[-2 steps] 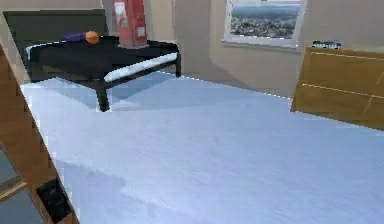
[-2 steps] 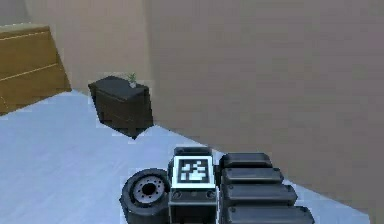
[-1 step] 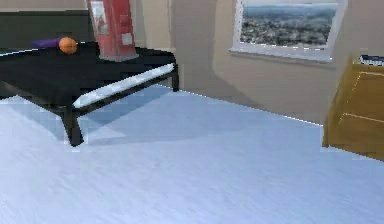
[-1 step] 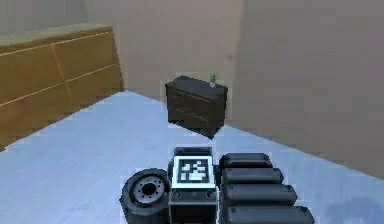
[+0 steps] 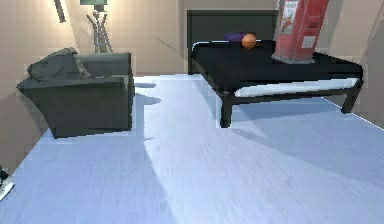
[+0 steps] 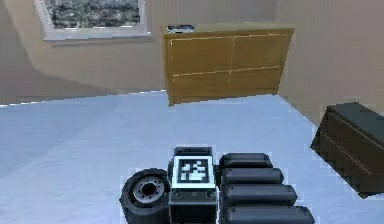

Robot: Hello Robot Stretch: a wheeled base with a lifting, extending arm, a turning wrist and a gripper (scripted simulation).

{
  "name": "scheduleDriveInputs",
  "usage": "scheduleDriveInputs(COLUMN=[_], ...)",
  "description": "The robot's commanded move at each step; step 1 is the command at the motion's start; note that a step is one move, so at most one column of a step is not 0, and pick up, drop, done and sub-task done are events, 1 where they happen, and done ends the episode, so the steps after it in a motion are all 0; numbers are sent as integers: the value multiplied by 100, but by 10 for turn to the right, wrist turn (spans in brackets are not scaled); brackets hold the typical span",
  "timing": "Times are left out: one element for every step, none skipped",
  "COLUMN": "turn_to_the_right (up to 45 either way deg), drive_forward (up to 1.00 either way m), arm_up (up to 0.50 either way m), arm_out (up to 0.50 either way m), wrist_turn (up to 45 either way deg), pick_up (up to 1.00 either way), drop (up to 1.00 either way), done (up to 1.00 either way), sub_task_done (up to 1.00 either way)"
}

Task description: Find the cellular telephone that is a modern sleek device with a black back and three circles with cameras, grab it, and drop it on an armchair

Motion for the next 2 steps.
scheduleDriveInputs(turn_to_the_right=[-60,0], drive_forward=[0,100], arm_up=[0,0], arm_out=[0,0], wrist_turn=[0,0], pick_up=[0,0], drop=[0,0], done=[0,0], sub_task_done=[0,0])
